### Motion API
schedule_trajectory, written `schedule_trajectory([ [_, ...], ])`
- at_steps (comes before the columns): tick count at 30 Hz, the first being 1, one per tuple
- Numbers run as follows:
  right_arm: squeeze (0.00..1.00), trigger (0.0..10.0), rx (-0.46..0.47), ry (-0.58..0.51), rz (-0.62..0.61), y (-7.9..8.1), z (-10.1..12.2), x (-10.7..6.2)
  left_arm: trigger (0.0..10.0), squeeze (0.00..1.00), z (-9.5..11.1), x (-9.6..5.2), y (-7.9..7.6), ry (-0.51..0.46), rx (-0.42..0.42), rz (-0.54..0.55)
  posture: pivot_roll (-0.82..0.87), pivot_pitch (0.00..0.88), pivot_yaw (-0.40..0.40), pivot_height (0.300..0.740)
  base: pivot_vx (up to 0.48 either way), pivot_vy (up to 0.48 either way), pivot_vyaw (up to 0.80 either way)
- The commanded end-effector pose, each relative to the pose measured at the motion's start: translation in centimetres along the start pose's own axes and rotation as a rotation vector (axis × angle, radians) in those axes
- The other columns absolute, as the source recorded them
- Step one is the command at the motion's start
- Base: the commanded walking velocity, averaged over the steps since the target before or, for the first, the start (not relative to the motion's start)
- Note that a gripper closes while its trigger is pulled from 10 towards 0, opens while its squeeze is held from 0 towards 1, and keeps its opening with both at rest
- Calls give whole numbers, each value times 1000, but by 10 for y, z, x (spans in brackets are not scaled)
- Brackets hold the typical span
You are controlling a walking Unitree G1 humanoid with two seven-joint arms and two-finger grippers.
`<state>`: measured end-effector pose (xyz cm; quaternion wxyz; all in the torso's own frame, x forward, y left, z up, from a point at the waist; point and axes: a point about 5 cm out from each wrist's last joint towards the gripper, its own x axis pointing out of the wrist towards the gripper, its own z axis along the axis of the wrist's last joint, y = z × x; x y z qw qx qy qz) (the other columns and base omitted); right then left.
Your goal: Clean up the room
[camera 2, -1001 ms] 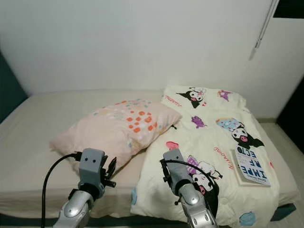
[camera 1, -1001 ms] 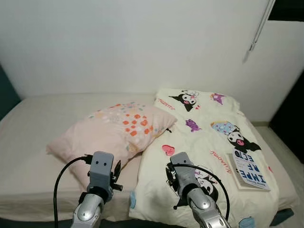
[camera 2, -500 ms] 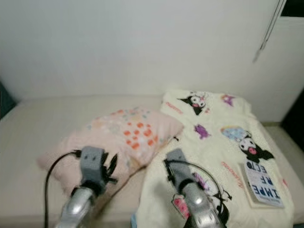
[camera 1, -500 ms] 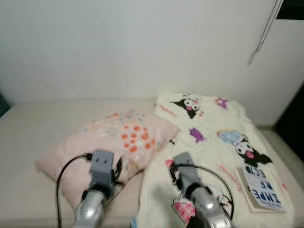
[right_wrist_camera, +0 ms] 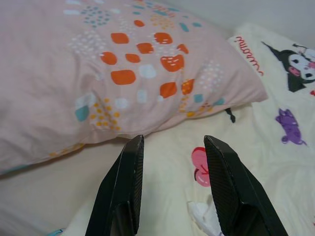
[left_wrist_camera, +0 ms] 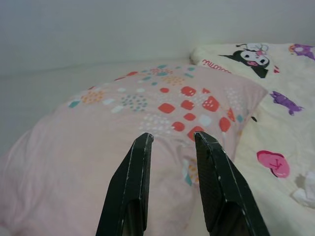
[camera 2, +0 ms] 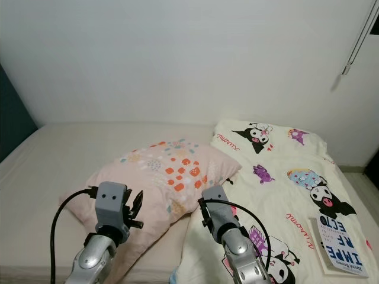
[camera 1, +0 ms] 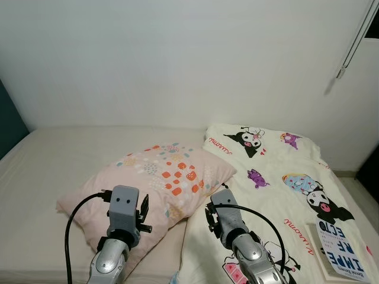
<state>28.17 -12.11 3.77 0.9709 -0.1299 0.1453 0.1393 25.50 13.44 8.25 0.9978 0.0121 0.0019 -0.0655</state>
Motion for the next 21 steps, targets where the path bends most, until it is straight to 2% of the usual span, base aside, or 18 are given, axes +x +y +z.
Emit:
schedule_trajectory([
  [1,0,10000,-2,9,-18,-2,-3,-1,10000,0,-4,0,-1,20,17,-18,56,20,-17,740,0,0,0],
  [6,0,10000,-1,10,-29,-3,-2,0,10000,0,-4,1,-2,22,15,-28,55,21,-17,740,0,0,0],
  [12,0,10000,44,52,-53,-7,-7,0,10000,0,-7,0,-2,38,24,-39,54,22,-16,740,0,0,0],
  [21,0,10000,52,49,-56,-7,-7,-1,10000,0,-9,2,-2,51,33,-36,48,15,-13,701,0,0,0],
])
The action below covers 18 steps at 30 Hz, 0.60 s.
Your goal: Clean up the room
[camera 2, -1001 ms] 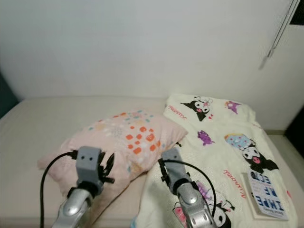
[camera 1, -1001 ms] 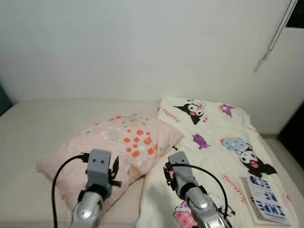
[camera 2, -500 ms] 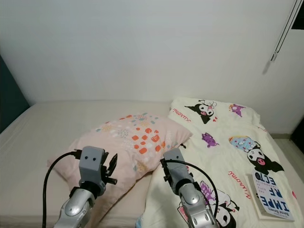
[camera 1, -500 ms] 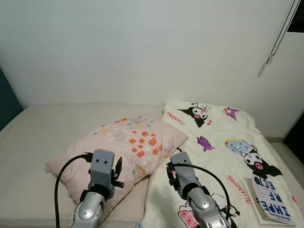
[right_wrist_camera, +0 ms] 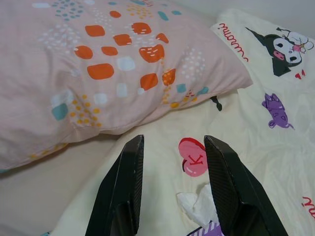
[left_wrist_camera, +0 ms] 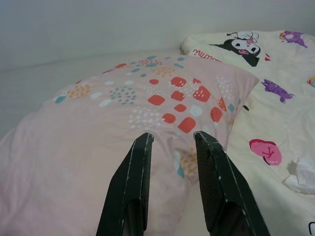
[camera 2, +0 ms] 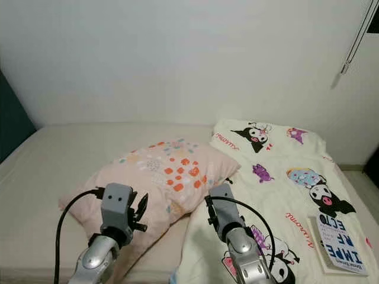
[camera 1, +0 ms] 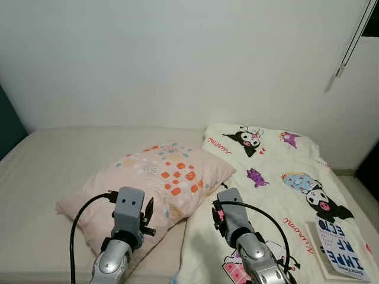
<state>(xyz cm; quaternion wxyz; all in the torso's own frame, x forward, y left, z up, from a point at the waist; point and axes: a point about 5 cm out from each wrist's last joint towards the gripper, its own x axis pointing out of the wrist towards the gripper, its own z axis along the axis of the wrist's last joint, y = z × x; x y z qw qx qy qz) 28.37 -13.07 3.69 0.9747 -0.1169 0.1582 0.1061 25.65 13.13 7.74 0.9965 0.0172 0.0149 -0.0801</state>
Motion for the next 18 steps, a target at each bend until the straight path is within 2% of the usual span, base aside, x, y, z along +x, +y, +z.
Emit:
schedule_trajectory([
  [1,0,10000,12,21,2,2,-4,-1,10000,0,-4,0,1,25,24,-6,48,15,-13,701,0,0,0],
  [18,0,10000,27,31,7,3,-4,-2,10000,0,-5,-1,-2,30,24,-29,49,19,-13,637,0,0,0],
])
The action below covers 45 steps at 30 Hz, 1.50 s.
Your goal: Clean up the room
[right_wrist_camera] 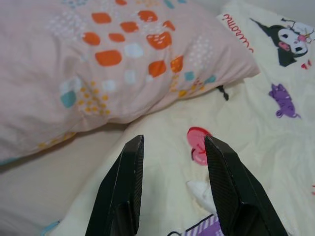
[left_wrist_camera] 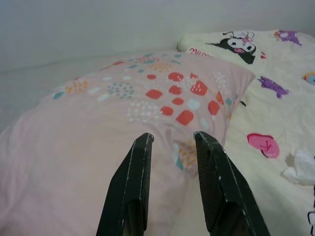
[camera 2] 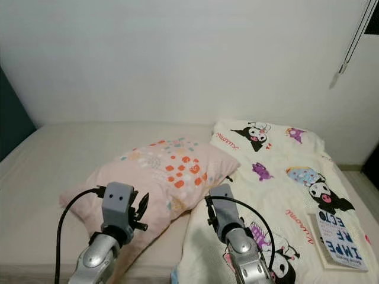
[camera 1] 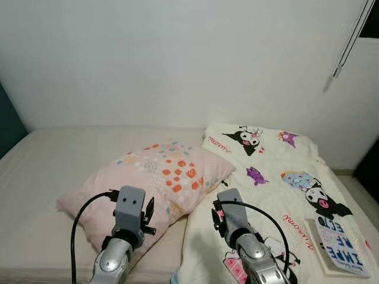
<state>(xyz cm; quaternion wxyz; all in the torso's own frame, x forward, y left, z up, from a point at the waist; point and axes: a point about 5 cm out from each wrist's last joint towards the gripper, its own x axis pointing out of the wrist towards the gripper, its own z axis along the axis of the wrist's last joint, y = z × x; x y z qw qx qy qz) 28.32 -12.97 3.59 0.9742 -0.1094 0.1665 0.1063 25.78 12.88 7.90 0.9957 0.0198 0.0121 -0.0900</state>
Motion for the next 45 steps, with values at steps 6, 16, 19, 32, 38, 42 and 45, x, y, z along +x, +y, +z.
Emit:
schedule_trajectory([
  [6,0,10000,13,17,1,1,-4,-2,10000,0,-6,-2,-2,32,20,-23,48,22,-12,612,0,0,0],
  [16,0,10000,15,21,12,2,-6,-3,10000,0,-6,-2,-6,31,22,-49,50,27,-12,607,0,0,0],
  [19,0,10000,17,23,13,2,-6,-3,10000,0,-6,-2,-6,31,22,-52,51,27,-12,607,0,0,0],
  [32,0,10000,-7,34,11,0,-2,3,10000,0,-7,-4,4,58,93,-99,59,90,-13,588,0,0,0],
  [38,0,10000,-30,13,12,-7,13,12,10000,0,7,-11,9,0,71,-150,64,154,-24,564,0,0,0],
  [42,0,10000,-96,3,-27,-18,19,17,10000,0,22,-16,3,-62,39,-221,69,173,-31,559,0,0,0],
  [45,0,10000,-135,12,-93,-31,21,20,10000,0,32,-19,-2,-106,37,-268,71,181,-34,559,0,0,0],
])
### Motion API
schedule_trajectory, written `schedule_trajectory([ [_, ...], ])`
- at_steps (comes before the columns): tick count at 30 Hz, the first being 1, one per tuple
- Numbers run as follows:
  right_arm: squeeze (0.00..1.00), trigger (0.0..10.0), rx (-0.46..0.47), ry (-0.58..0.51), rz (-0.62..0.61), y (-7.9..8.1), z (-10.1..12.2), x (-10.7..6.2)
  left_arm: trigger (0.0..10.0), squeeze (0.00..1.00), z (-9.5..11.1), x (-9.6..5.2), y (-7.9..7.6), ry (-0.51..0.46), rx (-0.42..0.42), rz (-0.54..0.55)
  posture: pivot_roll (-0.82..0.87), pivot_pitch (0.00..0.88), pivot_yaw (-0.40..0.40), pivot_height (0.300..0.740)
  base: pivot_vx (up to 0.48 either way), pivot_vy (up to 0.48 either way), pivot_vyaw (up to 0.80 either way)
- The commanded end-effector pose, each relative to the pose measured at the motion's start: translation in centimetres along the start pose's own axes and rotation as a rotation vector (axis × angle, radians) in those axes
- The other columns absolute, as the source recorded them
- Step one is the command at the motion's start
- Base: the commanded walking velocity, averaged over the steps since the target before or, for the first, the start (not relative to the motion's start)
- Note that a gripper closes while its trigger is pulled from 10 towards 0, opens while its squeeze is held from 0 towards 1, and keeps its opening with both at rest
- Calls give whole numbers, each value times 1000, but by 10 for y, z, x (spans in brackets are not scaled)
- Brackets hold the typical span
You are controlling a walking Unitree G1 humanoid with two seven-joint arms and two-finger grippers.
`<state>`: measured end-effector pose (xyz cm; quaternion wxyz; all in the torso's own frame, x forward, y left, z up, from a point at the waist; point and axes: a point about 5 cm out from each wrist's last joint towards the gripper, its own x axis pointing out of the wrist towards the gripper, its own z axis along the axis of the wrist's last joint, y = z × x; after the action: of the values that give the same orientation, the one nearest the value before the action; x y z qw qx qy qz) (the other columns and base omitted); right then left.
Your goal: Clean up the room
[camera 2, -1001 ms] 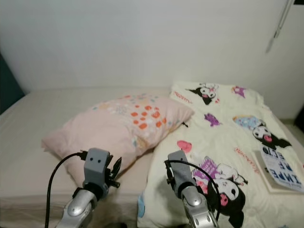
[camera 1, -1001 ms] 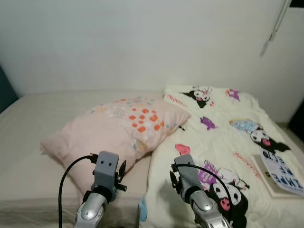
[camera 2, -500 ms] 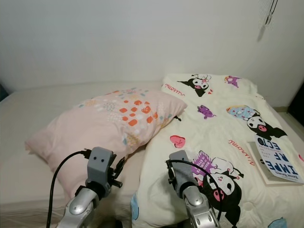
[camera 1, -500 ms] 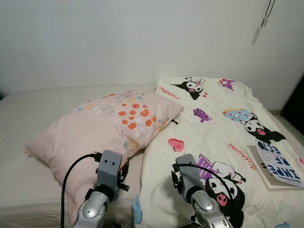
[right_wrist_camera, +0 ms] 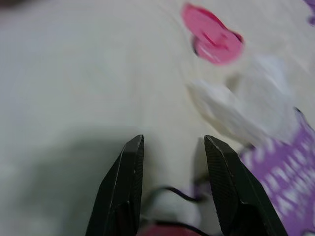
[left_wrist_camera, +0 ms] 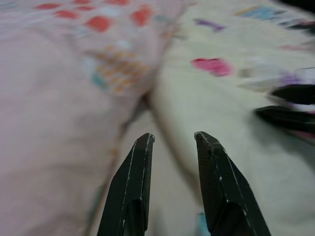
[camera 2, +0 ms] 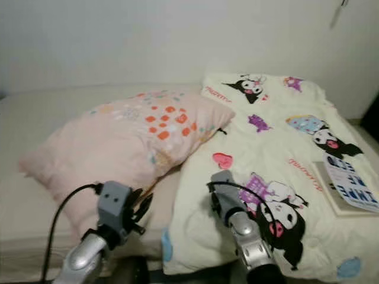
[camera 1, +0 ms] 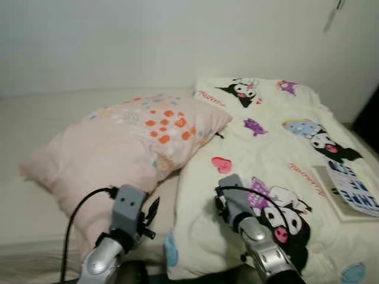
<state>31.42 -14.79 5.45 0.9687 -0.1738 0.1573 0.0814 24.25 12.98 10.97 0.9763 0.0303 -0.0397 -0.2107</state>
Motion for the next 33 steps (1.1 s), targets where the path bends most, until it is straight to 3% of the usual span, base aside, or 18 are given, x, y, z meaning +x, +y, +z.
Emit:
schedule_trajectory([
  [1,0,10000,-15,10,-22,-3,-1,1,10000,0,2,-2,-2,-1,1,-26,71,181,-34,559,0,0,0],
  [3,39,10000,-12,11,-99,-19,1,5,10000,0,10,-3,-11,-32,4,-81,78,191,-35,559,0,0,0],
  [4,1000,10000,-19,0,-135,-26,5,7,10000,0,13,-4,-16,-44,-4,-113,79,194,-35,559,0,0,0],
  [13,1000,10000,-20,-48,-178,-42,21,17,10000,0,26,-5,-32,-87,24,-178,94,217,-37,559,0,0,0],
  [15,1000,10000,33,-60,-171,-46,23,21,10000,0,32,-2,-35,-101,42,-182,106,225,-35,559,0,0,0],
  [18,1000,10000,33,-60,-171,-46,23,21,10000,0,32,-2,-35,-101,42,-182,106,225,-35,559,0,0,0],
  [24,1000,10000,116,-87,-160,-54,30,25,10000,0,39,0,-33,-118,61,-169,131,231,-28,559,0,0,0],
  [25,812,10000,131,-94,-155,-56,32,26,10000,0,41,0,-31,-120,65,-165,133,227,-27,559,0,0,0],
  [26,812,10000,131,-94,-155,-56,32,26,10000,0,41,0,-31,-120,65,-165,133,227,-27,559,0,0,0],
  [27,0,10000,129,-97,-140,-57,34,28,10000,0,42,0,-29,-119,76,-157,137,219,-25,559,0,0,0],
  [33,0,10000,125,-114,-134,-58,37,29,10000,0,43,0,-28,-118,80,-151,138,215,-24,559,0,0,0],
])
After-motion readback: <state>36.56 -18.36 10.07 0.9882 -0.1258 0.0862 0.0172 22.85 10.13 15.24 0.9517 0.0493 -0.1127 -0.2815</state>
